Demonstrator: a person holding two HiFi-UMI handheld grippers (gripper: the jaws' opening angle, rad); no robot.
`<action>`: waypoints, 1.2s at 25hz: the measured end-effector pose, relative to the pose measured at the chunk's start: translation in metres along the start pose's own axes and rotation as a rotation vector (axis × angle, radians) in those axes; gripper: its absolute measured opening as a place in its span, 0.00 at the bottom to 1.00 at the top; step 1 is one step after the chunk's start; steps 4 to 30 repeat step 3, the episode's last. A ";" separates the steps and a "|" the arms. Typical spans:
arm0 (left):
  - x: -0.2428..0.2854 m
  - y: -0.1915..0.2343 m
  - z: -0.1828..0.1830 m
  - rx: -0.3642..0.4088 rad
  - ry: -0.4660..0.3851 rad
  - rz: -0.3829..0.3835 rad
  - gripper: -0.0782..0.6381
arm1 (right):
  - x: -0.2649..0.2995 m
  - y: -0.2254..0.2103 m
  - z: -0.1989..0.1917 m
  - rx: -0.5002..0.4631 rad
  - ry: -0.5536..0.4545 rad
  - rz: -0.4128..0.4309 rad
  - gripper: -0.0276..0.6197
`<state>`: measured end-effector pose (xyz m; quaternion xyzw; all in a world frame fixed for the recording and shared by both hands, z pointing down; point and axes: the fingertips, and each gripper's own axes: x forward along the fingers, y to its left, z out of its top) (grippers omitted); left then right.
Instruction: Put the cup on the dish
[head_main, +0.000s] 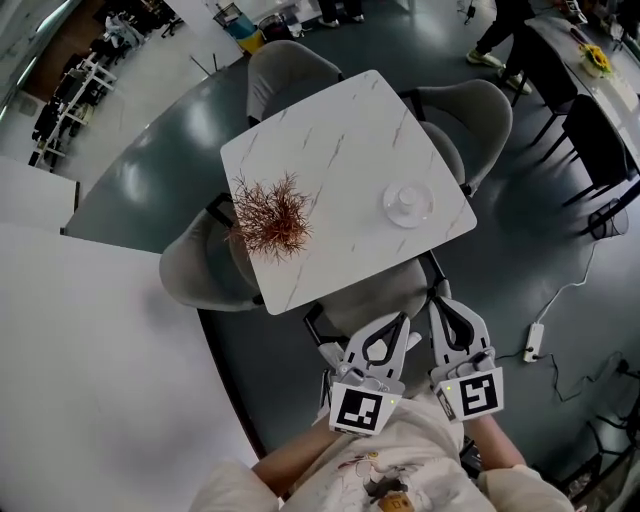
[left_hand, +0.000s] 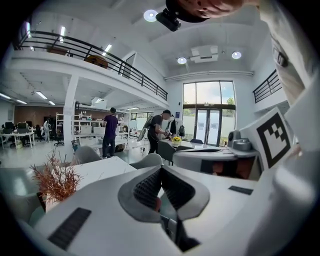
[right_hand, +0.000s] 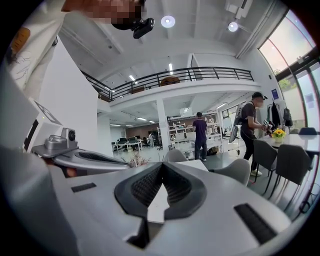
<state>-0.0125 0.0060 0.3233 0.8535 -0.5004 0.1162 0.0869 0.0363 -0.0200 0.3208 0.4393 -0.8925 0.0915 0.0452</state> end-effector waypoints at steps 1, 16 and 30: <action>-0.004 -0.001 -0.001 -0.015 0.001 0.000 0.12 | -0.002 0.002 0.001 0.001 0.001 0.000 0.05; -0.011 -0.004 -0.002 -0.044 0.000 0.002 0.12 | -0.006 0.006 0.002 0.004 0.002 0.001 0.05; -0.011 -0.004 -0.002 -0.044 0.000 0.002 0.12 | -0.006 0.006 0.002 0.004 0.002 0.001 0.05</action>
